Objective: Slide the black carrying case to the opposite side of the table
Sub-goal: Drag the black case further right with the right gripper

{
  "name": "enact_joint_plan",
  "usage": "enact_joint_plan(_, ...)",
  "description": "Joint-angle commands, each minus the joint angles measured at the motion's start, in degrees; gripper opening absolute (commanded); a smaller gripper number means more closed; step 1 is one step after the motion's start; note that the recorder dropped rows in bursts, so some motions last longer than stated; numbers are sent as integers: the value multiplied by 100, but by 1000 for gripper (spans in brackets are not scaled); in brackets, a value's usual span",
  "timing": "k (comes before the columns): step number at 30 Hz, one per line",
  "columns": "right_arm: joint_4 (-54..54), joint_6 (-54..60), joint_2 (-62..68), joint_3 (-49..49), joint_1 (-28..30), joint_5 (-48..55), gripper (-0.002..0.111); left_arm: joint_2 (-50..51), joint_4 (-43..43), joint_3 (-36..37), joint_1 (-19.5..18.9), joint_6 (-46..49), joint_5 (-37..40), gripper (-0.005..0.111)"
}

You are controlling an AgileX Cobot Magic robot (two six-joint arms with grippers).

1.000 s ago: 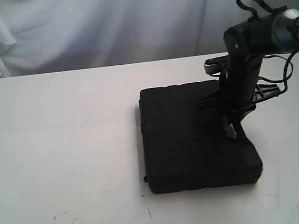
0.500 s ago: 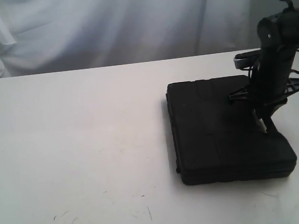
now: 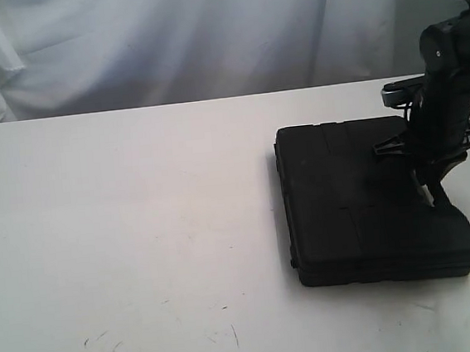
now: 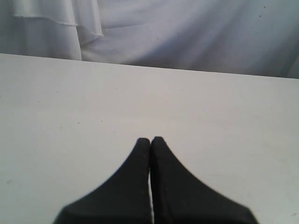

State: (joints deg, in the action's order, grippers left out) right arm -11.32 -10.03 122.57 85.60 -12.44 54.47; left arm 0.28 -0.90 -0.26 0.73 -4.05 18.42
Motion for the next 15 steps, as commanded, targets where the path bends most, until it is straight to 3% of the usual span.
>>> enact_joint_plan(1, -306, 133, -46, -1, 163, 39, 0, -28, 0, 26, -16, -13, -43, 0)
enact_joint_plan(13, -211, 133, -46, -1, 237, -39, 0, -28, 0, 26, -16, -13, -43, 0)
enact_joint_plan(15, -146, 162, -46, -1, 237, -61, 7, -28, 0, 26, -16, -13, -43, 0)
